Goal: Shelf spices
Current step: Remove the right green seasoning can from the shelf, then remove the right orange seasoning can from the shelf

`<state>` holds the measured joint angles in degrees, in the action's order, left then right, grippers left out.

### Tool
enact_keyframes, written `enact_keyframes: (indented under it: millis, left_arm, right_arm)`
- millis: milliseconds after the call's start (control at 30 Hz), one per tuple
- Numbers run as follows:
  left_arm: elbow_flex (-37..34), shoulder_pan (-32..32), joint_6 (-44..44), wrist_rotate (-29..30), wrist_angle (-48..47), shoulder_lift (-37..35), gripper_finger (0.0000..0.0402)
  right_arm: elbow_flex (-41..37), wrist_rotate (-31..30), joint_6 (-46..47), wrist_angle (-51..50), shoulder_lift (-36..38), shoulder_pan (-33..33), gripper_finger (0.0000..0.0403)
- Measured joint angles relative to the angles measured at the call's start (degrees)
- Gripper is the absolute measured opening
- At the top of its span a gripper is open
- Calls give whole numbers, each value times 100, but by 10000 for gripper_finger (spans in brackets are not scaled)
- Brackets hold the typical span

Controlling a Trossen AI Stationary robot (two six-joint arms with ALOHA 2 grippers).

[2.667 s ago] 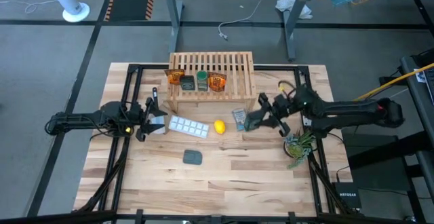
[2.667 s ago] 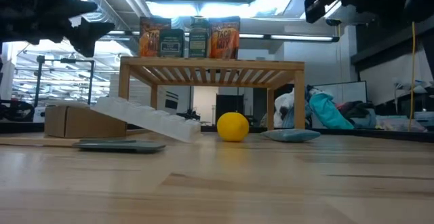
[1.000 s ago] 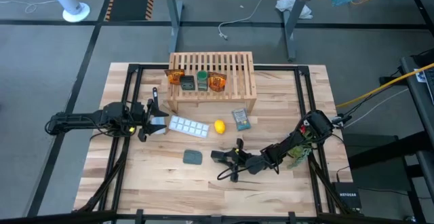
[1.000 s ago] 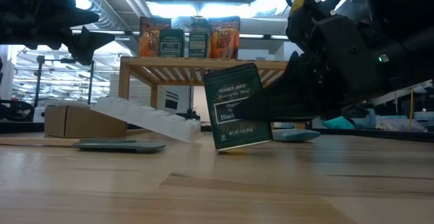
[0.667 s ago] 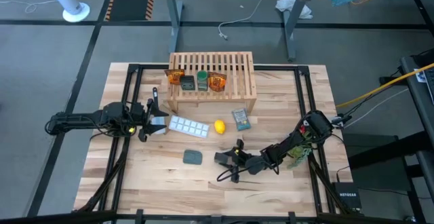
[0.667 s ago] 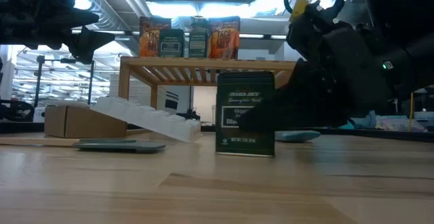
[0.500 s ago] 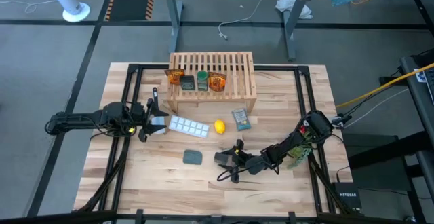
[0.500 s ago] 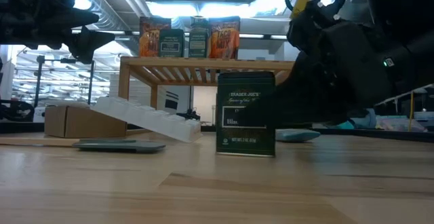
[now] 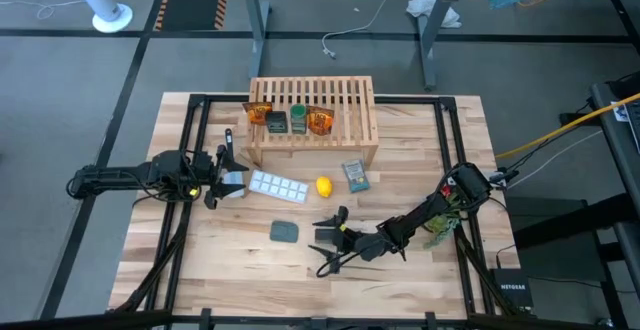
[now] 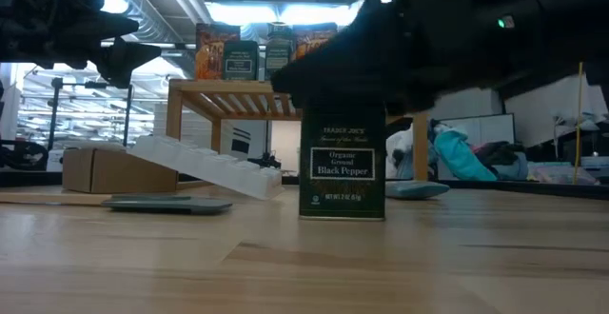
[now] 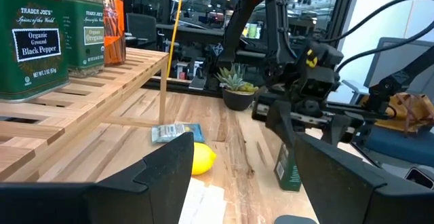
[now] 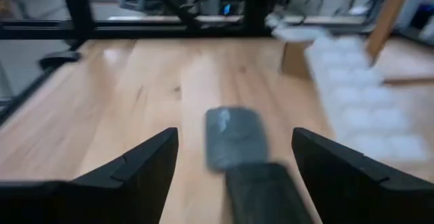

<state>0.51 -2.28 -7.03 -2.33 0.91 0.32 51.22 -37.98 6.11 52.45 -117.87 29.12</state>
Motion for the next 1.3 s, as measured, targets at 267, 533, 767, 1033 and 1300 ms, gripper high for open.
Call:
enact_keyframes:
  millis: [267, 533, 767, 1033, 1300]
  left_arm:
    - [0, 0, 0, 0, 0, 0, 245]
    - [0, 0, 0, 0, -2, 2, 245]
    - [0, 0, 0, -2, -2, 7, 245]
    - [0, 0, 0, -2, -2, 22, 245]
    - [0, 0, 0, -2, -2, 28, 245]
  right_arm:
    - [22, -1155, -951, -66, 543, -78, 296]
    - [22, -2408, -2538, -452, 1601, -212, 296]
    - [24, -2439, -3045, -1598, 2612, -1053, 296]
    - [24, -963, -1765, -3407, 3473, -2559, 294]
    - [24, 1988, -594, -3549, 3503, -3951, 257]
